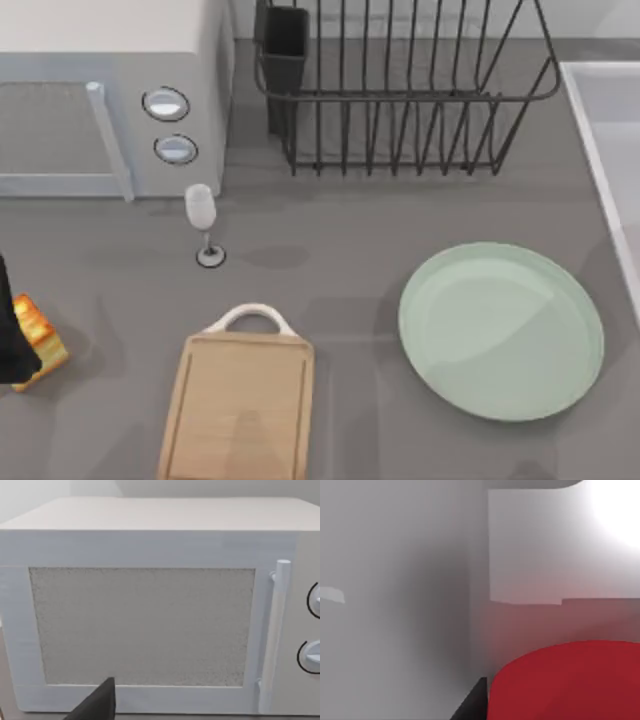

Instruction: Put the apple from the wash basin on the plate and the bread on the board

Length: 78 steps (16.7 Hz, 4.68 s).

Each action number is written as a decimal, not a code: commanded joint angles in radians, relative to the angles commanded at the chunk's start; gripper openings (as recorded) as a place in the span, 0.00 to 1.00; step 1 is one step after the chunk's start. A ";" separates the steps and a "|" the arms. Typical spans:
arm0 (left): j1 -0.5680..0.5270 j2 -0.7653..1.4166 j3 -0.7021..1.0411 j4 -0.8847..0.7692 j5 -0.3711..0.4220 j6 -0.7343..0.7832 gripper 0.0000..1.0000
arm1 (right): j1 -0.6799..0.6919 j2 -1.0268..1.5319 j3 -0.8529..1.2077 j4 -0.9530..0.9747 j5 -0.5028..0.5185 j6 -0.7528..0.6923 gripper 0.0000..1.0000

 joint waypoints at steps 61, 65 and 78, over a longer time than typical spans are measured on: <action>0.000 0.000 0.000 0.000 0.000 0.000 1.00 | 0.797 -0.600 -0.006 -0.594 -0.005 0.790 0.23; 0.000 0.000 0.000 0.000 0.000 0.000 1.00 | 0.797 -0.600 -0.006 -0.594 -0.005 0.790 0.53; 0.000 0.000 0.000 0.000 0.000 0.000 1.00 | 0.797 -0.600 -0.006 -0.594 -0.005 0.790 1.00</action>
